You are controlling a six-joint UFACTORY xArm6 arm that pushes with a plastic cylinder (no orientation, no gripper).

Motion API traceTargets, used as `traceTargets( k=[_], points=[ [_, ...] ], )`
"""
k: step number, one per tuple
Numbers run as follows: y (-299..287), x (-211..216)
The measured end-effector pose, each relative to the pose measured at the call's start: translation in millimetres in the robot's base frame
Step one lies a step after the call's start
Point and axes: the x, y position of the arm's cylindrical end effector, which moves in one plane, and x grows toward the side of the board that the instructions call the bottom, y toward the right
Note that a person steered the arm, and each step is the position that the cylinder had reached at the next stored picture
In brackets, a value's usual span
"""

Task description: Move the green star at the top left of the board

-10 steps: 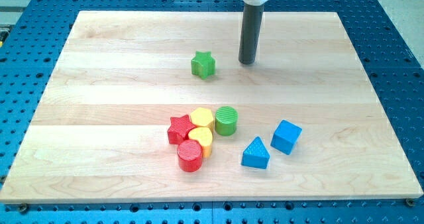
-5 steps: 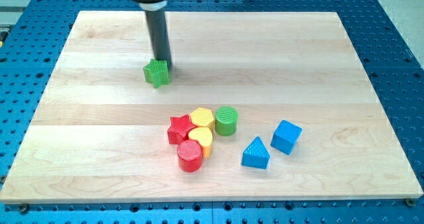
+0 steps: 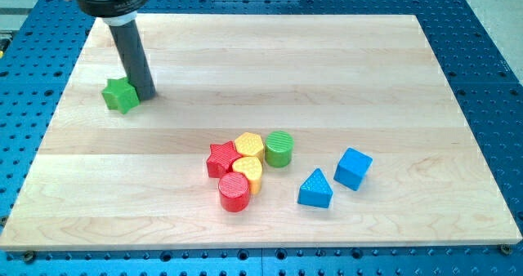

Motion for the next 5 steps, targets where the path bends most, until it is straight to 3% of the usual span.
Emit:
traceTargets(
  k=[1, 3, 4, 5],
  points=[
    [32.5, 9.9],
    [4.3, 83.7],
    [-37.8, 56.7],
    [-40.5, 29.8]
  ],
)
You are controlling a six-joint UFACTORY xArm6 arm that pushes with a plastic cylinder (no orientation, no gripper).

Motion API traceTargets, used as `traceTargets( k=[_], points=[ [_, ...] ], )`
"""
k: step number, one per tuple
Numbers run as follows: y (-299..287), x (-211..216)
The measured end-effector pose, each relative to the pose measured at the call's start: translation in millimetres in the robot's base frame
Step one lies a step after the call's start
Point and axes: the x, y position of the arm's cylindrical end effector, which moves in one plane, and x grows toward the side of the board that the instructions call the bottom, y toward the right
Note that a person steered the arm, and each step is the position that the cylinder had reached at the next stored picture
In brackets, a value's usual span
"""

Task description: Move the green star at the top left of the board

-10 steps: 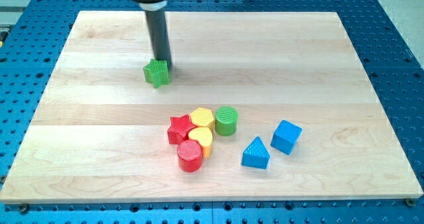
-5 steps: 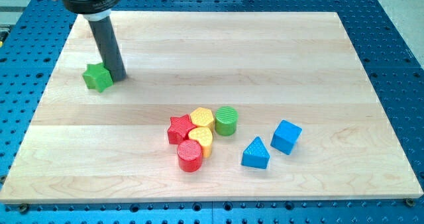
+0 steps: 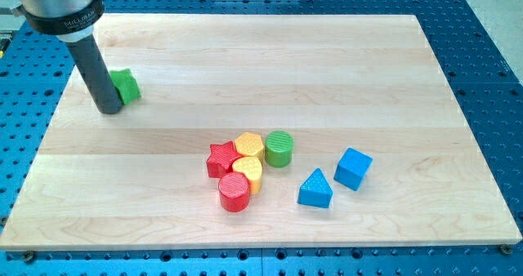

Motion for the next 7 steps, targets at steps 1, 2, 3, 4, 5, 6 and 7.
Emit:
traceTargets(
  k=[1, 2, 3, 4, 5, 6, 7],
  points=[
    [9.7, -15.9],
    [20.5, -60.8],
    [18.8, -77.8],
    [19.5, -92.0],
    [41.7, -46.9],
    [48.1, -1.2],
    [92.7, 8.3]
  ],
)
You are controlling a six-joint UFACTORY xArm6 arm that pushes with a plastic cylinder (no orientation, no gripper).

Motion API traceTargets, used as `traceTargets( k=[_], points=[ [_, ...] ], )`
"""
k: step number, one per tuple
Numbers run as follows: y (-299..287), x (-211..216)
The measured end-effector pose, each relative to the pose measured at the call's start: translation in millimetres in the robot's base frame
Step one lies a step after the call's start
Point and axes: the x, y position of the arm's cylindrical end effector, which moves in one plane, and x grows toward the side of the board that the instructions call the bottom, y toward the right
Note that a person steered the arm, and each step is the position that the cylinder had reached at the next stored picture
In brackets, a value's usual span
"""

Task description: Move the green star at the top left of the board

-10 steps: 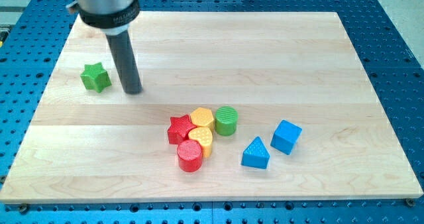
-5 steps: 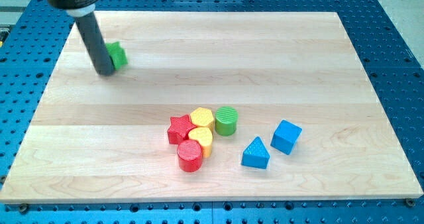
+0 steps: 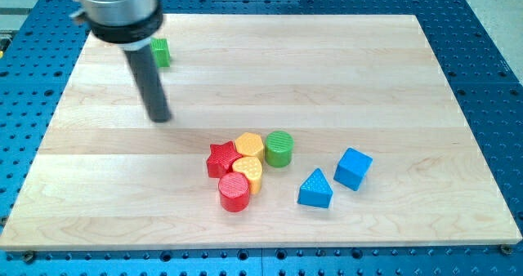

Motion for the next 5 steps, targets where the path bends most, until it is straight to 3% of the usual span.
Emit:
traceTargets(
  k=[1, 2, 4, 5],
  points=[
    [12.0, -81.3],
    [8.2, -114.3],
    [-53.8, -120.8],
    [-49.3, -119.1]
  ],
)
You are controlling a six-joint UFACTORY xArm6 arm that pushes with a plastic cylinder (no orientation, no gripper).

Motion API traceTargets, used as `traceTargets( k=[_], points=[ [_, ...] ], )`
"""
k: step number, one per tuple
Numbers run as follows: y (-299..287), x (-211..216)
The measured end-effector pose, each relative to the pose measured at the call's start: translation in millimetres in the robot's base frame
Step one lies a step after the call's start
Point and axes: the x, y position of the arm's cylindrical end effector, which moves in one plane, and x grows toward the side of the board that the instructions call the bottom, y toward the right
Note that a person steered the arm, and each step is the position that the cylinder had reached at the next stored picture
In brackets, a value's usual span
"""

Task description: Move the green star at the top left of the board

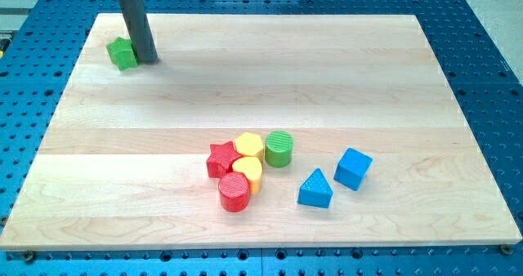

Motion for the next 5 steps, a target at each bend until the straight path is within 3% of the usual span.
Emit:
traceTargets(
  k=[1, 2, 3, 5],
  points=[
    [9.7, 36.6],
    [-21.2, 51.6],
    [-39.9, 46.9],
    [-39.3, -17.1]
  ],
)
